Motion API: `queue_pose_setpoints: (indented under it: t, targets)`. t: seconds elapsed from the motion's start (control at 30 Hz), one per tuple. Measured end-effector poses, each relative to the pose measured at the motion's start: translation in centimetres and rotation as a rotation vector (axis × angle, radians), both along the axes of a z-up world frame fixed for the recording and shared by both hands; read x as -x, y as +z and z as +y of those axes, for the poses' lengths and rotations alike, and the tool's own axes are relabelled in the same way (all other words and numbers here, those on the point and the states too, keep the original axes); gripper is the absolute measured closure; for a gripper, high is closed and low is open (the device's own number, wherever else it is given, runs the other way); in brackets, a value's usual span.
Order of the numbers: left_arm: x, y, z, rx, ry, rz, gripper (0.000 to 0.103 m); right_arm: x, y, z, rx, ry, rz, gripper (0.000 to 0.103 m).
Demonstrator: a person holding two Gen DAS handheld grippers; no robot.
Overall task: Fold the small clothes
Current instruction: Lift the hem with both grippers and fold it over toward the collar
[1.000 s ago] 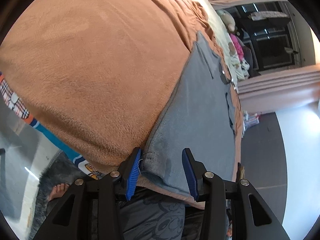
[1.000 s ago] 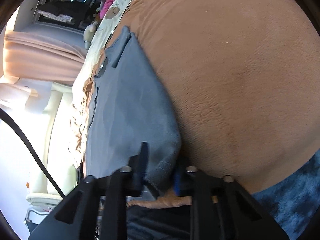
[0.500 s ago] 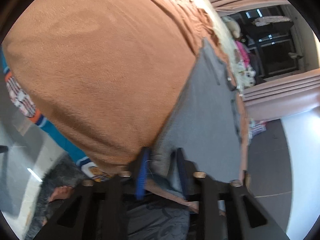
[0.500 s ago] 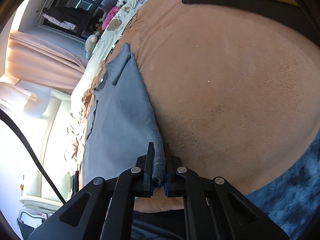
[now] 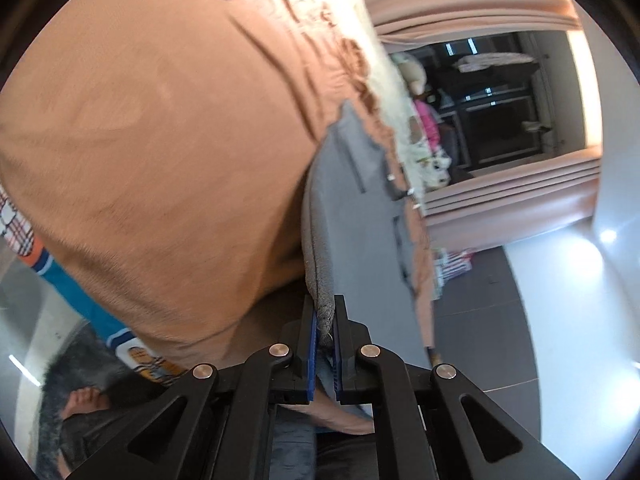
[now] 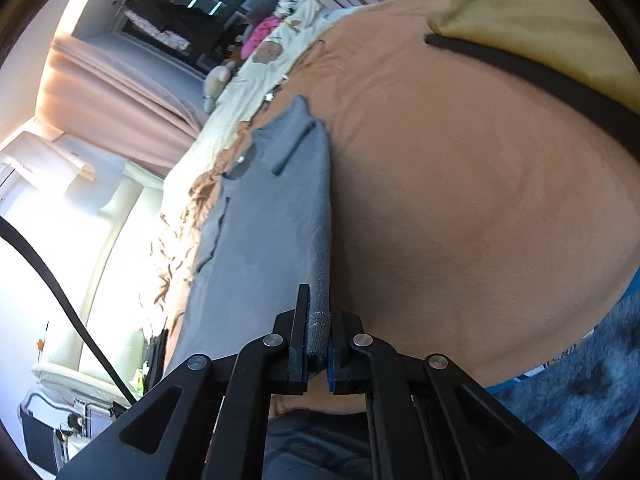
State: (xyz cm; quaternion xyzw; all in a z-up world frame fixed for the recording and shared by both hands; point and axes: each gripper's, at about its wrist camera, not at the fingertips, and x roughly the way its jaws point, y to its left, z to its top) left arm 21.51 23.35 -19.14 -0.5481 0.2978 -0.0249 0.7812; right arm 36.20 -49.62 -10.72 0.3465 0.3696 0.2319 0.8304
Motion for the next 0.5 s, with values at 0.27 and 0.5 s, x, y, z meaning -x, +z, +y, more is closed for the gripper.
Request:
queue_pose_setpoints:
  t: [0.27,0.5]
  targets:
    - [1.3,3.7,0.7,0.041,0.0,-0.122,0.098,1.7,1.5,-0.2,-0.02,0.022,-0.072,0.101]
    - [2.8,6.4,1.2,0.064,0.008,-0.202,0.098,3.3,2.9,-0.9,-0.033,0.031,-0.136,0.101]
